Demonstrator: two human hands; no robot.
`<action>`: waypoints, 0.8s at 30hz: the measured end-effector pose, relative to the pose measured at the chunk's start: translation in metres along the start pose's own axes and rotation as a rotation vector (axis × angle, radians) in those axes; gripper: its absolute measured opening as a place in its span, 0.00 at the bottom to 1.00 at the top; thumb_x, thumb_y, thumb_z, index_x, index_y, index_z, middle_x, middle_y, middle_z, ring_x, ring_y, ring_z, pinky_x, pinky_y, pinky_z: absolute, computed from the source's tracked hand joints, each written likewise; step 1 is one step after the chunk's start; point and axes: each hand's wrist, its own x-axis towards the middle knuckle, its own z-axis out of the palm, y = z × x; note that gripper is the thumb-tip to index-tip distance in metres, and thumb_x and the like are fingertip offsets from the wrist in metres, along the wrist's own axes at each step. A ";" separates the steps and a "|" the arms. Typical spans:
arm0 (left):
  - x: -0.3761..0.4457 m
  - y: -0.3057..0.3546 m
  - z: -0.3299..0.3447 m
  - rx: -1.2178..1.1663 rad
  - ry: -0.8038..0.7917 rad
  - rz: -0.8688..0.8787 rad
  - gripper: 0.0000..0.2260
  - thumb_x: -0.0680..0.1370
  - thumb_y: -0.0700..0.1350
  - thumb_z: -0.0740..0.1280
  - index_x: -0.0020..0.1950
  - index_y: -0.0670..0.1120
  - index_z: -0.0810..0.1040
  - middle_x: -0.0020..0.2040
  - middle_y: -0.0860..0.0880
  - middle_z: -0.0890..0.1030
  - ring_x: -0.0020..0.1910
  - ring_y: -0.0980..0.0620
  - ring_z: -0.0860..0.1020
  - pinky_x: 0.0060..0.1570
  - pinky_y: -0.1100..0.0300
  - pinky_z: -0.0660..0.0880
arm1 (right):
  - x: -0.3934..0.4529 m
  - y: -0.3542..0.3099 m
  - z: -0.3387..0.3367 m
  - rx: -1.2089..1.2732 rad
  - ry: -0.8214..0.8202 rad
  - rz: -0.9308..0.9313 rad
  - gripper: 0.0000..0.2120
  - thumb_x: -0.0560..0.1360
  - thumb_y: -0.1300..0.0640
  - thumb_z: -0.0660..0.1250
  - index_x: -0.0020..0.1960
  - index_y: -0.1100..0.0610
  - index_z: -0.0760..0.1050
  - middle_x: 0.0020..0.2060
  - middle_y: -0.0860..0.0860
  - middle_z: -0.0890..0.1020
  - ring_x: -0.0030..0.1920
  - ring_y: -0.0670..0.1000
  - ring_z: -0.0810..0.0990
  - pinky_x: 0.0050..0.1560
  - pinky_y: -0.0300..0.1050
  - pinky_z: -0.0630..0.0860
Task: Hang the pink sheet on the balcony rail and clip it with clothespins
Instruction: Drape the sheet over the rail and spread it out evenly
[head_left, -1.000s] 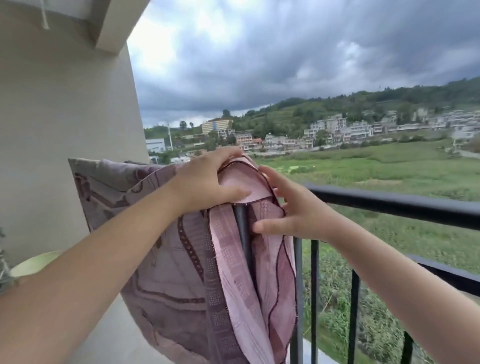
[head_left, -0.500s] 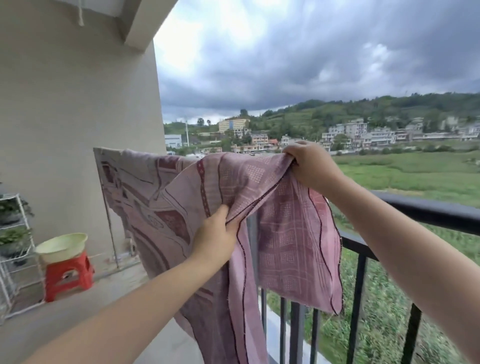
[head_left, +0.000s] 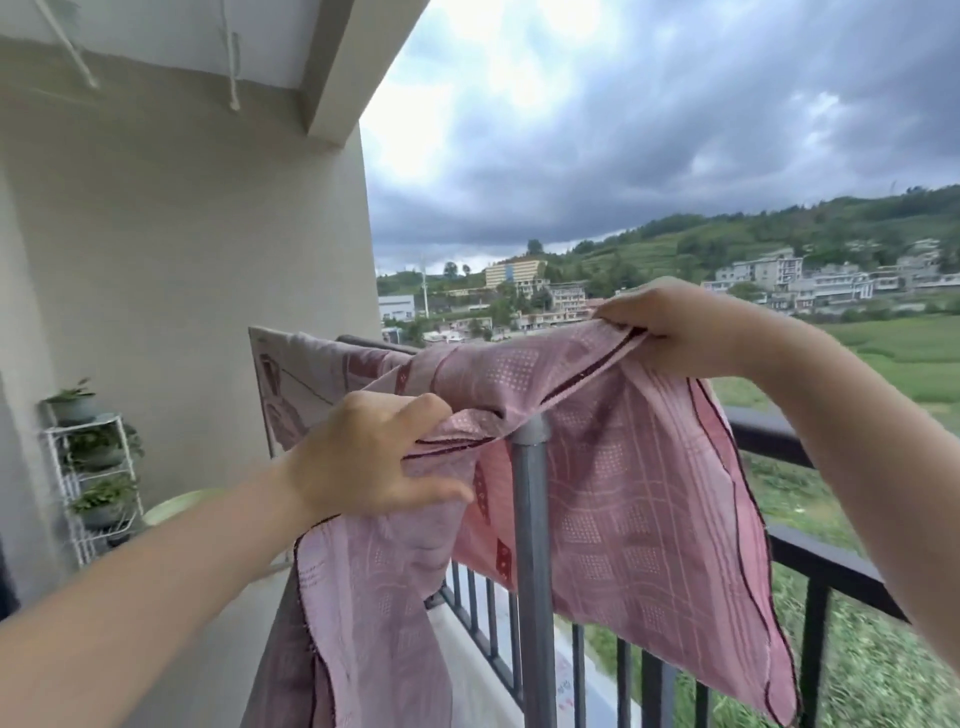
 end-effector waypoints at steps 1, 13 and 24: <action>-0.002 -0.004 -0.002 0.006 0.005 -0.026 0.21 0.74 0.62 0.57 0.42 0.43 0.66 0.22 0.47 0.71 0.28 0.51 0.68 0.29 0.63 0.64 | 0.004 -0.001 -0.003 0.016 0.025 -0.014 0.05 0.69 0.72 0.58 0.40 0.69 0.72 0.31 0.59 0.75 0.32 0.55 0.71 0.33 0.44 0.63; 0.073 -0.116 0.014 0.544 -0.344 -0.766 0.14 0.72 0.30 0.55 0.56 0.37 0.68 0.52 0.35 0.74 0.51 0.33 0.76 0.44 0.46 0.71 | 0.113 0.056 0.048 -0.229 0.175 0.380 0.16 0.69 0.70 0.55 0.56 0.65 0.69 0.52 0.64 0.78 0.51 0.63 0.77 0.43 0.49 0.73; 0.097 -0.001 0.013 -0.122 -0.269 -0.446 0.15 0.65 0.44 0.57 0.41 0.35 0.77 0.33 0.42 0.77 0.31 0.49 0.70 0.32 0.63 0.62 | -0.043 0.085 0.069 0.007 -0.092 0.419 0.13 0.74 0.66 0.57 0.57 0.65 0.72 0.53 0.60 0.79 0.54 0.59 0.77 0.55 0.54 0.73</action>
